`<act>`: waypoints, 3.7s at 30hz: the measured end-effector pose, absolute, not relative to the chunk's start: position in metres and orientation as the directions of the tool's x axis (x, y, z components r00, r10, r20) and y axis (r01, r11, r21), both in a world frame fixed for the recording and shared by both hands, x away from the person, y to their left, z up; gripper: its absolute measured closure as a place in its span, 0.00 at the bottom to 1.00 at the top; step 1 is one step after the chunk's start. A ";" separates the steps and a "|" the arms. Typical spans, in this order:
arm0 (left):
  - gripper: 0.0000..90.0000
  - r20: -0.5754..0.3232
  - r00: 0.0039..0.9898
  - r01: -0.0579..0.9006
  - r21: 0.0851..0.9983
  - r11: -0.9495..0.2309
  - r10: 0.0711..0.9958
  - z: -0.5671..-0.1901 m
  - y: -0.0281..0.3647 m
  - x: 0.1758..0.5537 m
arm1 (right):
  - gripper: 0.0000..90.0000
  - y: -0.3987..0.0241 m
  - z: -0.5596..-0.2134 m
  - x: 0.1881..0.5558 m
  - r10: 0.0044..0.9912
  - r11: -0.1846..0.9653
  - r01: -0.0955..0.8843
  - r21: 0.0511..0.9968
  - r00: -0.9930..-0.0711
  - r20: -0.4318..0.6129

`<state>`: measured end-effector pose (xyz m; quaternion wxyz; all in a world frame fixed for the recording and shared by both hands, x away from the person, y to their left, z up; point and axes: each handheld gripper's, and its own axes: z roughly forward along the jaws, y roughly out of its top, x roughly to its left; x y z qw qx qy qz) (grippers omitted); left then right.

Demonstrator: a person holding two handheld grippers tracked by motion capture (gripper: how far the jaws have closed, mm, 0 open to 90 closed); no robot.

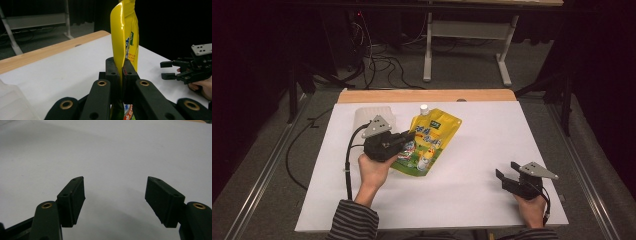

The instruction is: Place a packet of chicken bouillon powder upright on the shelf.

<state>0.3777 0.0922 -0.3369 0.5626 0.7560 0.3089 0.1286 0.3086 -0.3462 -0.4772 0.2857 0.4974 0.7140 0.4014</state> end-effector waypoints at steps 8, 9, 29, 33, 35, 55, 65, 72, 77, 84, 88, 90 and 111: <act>0.97 -0.139 0.743 0.311 0.938 -0.154 0.655 -0.328 0.108 0.376 | 0.36 -0.347 -0.477 0.308 0.938 0.182 0.476 0.860 -0.346 -0.007; 0.97 -0.128 0.730 0.305 0.940 -0.152 0.672 -0.324 0.116 0.374 | 0.36 -0.346 -0.477 0.309 0.937 0.184 0.479 0.858 -0.350 -0.006; 0.96 -0.068 0.607 0.272 0.954 -0.127 0.792 -0.317 0.180 0.380 | 0.36 -0.345 -0.477 0.309 0.938 0.191 0.484 0.854 -0.347 -0.014; 0.96 -0.027 0.588 0.268 0.950 -0.162 0.809 -0.322 0.180 0.383 | 0.36 -0.345 -0.477 0.309 0.940 0.187 0.485 0.854 -0.342 -0.011; 0.96 -0.007 0.582 0.263 0.948 -0.180 0.813 -0.325 0.180 0.385 | 0.36 -0.345 -0.477 0.309 0.940 0.186 0.485 0.854 -0.342 -0.011; 0.94 0.034 0.540 0.303 0.924 -0.231 0.841 -0.361 0.170 0.408 | 0.36 -0.345 -0.477 0.310 0.940 0.189 0.488 0.852 -0.341 -0.013; 0.92 0.069 0.530 0.315 0.909 -0.272 0.845 -0.368 0.162 0.414 | 0.36 -0.345 -0.477 0.309 0.940 0.189 0.485 0.854 -0.341 -0.014; 0.90 0.055 0.549 0.362 0.883 -0.297 0.834 -0.367 0.162 0.412 | 0.36 -0.345 -0.477 0.309 0.939 0.189 0.486 0.853 -0.343 -0.012; 0.88 -0.009 0.564 0.457 0.836 -0.303 0.826 -0.360 0.167 0.415 | 0.36 -0.345 -0.477 0.309 0.940 0.187 0.490 0.852 -0.342 -0.009; 0.97 -0.050 0.577 0.544 0.768 -0.338 0.815 -0.362 0.166 0.420 | 0.36 -0.346 -0.477 0.309 0.939 0.183 0.486 0.855 -0.343 -0.006; 1.00 -0.054 0.579 0.539 0.774 -0.332 0.814 -0.362 0.165 0.419 | 0.36 -0.346 -0.477 0.309 0.939 0.184 0.484 0.856 -0.345 -0.008; 1.00 -0.051 0.579 0.524 0.788 -0.324 0.813 -0.364 0.165 0.417 | 0.36 -0.346 -0.477 0.309 0.938 0.183 0.482 0.857 -0.347 -0.006; 0.98 -0.033 0.554 0.469 0.838 -0.279 0.832 -0.381 0.176 0.402 | 0.36 -0.346 -0.477 0.308 0.937 0.185 0.476 0.860 -0.350 -0.008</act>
